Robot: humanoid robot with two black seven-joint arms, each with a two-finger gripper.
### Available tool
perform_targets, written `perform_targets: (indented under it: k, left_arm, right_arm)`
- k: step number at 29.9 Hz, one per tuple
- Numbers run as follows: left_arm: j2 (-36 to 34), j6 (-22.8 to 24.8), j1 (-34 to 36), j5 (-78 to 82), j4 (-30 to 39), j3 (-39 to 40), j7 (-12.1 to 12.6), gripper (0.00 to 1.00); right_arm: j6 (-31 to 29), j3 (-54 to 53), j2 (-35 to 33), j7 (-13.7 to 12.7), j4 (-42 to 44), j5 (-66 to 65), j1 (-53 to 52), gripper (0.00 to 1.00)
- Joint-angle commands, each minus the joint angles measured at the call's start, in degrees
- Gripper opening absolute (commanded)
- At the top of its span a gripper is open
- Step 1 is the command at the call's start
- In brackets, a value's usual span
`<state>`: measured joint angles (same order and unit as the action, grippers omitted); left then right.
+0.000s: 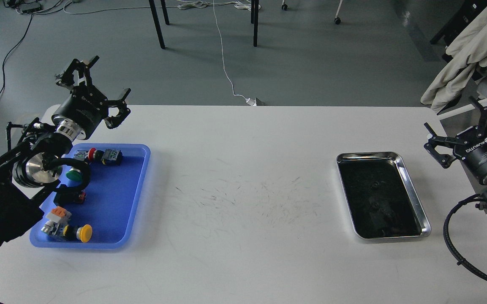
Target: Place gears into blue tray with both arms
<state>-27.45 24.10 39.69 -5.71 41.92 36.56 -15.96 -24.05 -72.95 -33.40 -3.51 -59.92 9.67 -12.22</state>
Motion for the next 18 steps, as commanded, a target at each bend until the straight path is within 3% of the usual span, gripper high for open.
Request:
perform_targets:
  k: [1, 18]
  left_arm:
    - [-0.06, -0.1, 0.04, 0.0, 0.0, 0.09, -0.39, 0.99]
    - [0.12, 0.43, 0.74, 0.09, -2.11, -0.7, -0.04, 0.99]
  right_arm:
    - [0.14, 0.0, -0.09, -0.09, -0.02, 0.0, 0.0, 0.99]
    - [-0.21, 0.09, -0.09, 0.35, -0.02, 0.0, -0.09, 1.0]
